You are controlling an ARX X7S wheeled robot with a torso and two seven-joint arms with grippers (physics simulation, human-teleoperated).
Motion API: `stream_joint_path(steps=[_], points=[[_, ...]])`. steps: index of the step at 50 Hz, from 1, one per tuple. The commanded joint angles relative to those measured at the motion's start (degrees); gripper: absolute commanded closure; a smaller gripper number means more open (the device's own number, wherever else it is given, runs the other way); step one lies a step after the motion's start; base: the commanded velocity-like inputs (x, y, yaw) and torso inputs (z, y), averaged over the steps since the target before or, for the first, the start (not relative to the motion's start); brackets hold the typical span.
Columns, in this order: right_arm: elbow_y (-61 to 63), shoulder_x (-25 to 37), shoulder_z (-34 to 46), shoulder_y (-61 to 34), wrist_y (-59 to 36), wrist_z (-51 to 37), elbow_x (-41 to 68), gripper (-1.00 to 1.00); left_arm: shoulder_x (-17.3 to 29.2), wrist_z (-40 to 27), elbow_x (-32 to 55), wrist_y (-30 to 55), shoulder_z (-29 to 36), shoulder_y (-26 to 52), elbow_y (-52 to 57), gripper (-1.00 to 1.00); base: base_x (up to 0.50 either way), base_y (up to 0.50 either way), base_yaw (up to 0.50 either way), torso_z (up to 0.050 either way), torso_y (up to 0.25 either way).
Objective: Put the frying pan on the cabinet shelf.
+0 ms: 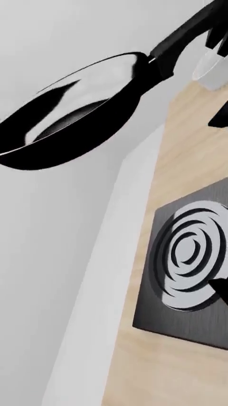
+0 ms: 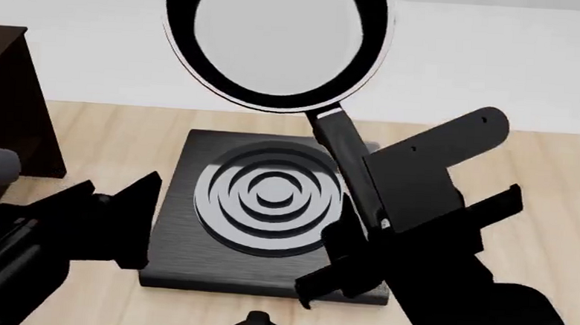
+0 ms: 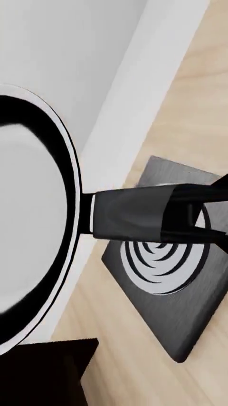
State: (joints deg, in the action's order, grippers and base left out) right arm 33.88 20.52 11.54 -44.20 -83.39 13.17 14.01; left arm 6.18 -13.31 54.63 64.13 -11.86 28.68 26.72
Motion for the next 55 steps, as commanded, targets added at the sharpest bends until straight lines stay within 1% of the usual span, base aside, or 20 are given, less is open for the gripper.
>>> stream_joint_path(steps=[1, 3, 4, 5, 7, 8, 11, 12, 14, 18, 28, 38, 43, 55], points=[[3.2, -1.7, 1.6, -3.0, 0.9, -1.9, 0.5, 1.0, -2.7, -9.3, 21.0, 7.2, -13.0, 3.4, -0.4, -1.0, 0.0, 0.01, 0.0, 0.015, 0.0], [3.3, -1.7, 1.7, -3.1, 0.9, -1.9, 0.6, 1.0, -2.7, -11.3, 25.0, 7.4, -14.9, 3.9, -0.8, -1.0, 0.0, 0.01, 0.0, 0.0, 0.0], [3.4, -1.8, 1.7, -3.2, 0.8, -1.9, 0.8, 1.0, -3.5, -13.0, 32.0, 6.6, -17.4, 4.5, -2.3, -1.0, 0.0, 0.01, 0.0, 0.0, 0.0], [3.9, -2.0, 1.8, -3.5, 0.2, -1.9, 0.9, 1.0, -3.2, -15.3, 40.2, 6.7, -18.1, 4.5, -3.8, -1.0, 0.0, 0.01, 0.0, 0.0, 0.0], [4.1, -2.0, 2.2, -3.5, 0.2, -1.9, 1.0, 1.0, -2.5, -16.7, 43.3, 6.0, -18.9, 4.1, -3.6, -1.0, 0.0, 0.01, 0.0, 0.0, 0.0], [4.1, -2.0, 2.6, -3.7, 0.3, -1.9, 1.1, 1.0, -3.1, -19.2, 46.1, 3.5, -20.5, 4.4, -5.0, -1.0, 0.0, 0.01, 0.0, 0.0, 0.0], [3.9, -2.1, 3.0, -4.0, 0.7, -1.9, 1.2, 1.0, -3.2, -20.9, 50.1, 1.4, -21.3, 4.3, -6.5, -1.0, 0.0, 0.01, 0.0, 0.0, 0.0], [4.1, -2.3, 3.3, -4.3, 0.6, -1.9, 1.2, 1.0, -3.8, -23.4, 55.0, -0.6, -21.3, 4.2, -8.0, -1.0, 0.0, 0.01, 0.0, 0.0, 0.0], [3.9, -2.6, 3.4, -4.2, 0.9, -2.1, 1.2, 1.0, -3.3, -22.1, 53.4, -0.3, -21.2, 3.9, -7.9, -1.0, 0.0, 0.01, 0.0, 0.0, 0.0], [2.8, -3.2, 4.0, -4.5, 2.3, -2.2, 1.2, 1.0, -3.1, -21.9, 54.2, -0.7, -20.5, 3.1, -8.6, -1.0, 0.0, 0.01, 0.0, 0.0, 0.0], [-5.3, -3.9, 7.1, -5.5, 10.3, -2.3, -0.3, 1.0, -2.5, -22.4, 54.0, -1.9, -19.0, 2.6, -8.0, -1.0, 0.0, 0.01, 0.0, 0.0, 0.0], [-7.5, -5.1, 9.0, -7.2, 12.6, -2.5, -0.7, 1.0, -2.3, -20.8, 51.8, -2.2, -16.9, 1.8, -8.3, -1.0, 0.0, 0.01, 0.0, 0.001, 0.0], [-7.1, -5.5, 10.5, -7.0, 13.3, -2.4, -0.6, 1.0, -2.1, -20.5, 51.2, -2.6, -16.2, 1.5, -8.3, -1.0, 0.0, 0.01, 0.0, 0.0, 0.0], [-2.7, -7.5, 13.8, -7.4, 9.7, -2.5, 0.9, 1.0, -1.8, -19.8, 50.1, -3.9, -14.5, 1.1, -8.4, -1.0, 0.0, 0.01, 0.0, 0.0, 0.0]])
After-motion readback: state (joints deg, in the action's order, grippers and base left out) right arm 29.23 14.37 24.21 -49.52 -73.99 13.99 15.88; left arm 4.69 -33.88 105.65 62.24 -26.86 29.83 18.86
